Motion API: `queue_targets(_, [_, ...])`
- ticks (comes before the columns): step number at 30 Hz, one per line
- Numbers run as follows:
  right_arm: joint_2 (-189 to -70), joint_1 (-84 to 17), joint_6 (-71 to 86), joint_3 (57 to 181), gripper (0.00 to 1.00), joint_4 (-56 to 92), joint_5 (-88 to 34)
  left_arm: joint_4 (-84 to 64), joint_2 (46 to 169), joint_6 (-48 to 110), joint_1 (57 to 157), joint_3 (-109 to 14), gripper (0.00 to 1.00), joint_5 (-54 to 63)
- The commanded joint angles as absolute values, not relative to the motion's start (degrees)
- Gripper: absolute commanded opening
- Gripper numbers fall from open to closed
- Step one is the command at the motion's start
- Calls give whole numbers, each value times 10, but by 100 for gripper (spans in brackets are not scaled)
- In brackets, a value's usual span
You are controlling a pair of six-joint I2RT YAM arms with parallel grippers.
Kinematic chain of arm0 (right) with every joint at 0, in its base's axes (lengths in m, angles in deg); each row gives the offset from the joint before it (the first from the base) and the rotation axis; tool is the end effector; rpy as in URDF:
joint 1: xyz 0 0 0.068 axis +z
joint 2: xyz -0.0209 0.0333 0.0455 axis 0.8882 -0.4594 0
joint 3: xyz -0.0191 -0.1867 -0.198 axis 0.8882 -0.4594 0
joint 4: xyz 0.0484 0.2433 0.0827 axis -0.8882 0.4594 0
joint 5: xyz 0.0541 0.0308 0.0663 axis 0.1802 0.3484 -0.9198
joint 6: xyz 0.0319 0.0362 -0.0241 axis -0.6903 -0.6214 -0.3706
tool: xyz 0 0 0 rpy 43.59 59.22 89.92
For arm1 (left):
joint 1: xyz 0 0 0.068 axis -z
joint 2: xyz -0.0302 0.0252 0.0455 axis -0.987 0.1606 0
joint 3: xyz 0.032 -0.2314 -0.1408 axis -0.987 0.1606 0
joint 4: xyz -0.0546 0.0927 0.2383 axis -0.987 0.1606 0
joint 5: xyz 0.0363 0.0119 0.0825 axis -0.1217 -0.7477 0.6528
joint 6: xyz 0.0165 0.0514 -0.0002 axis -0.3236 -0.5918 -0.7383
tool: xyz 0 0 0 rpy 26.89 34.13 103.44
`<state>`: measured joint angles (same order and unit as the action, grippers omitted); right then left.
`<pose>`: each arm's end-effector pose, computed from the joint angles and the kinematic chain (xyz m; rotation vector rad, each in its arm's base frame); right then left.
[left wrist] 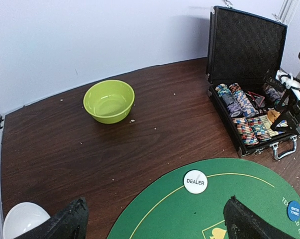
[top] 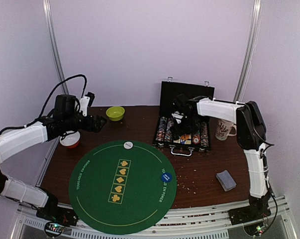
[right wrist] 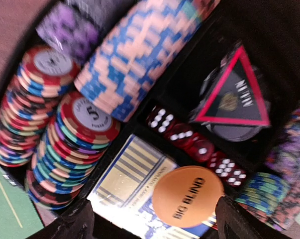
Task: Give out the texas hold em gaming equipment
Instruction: Pick up the big blind button from the poker case.
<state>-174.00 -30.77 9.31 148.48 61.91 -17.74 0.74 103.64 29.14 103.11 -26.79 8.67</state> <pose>0.4005 0.2480 0.2018 -0.6199 2.6324 0.1640 0.2607 -0.1102 0.2853 0.2711 2.0737 -0.4231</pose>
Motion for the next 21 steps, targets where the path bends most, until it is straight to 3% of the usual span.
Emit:
queue_targets(1, [-1759,-305,92,1497,86,652,-160,-27,1067,259,1034,-299,98,68])
queue_targets(10, [-1768,-314,102,1495,77,661,-152,-28,1083,248,1034,-301,98,66])
queue_targets(21, [-1743,-325,107,1526,76,662,-147,-31,1085,249,1034,-294,98,65])
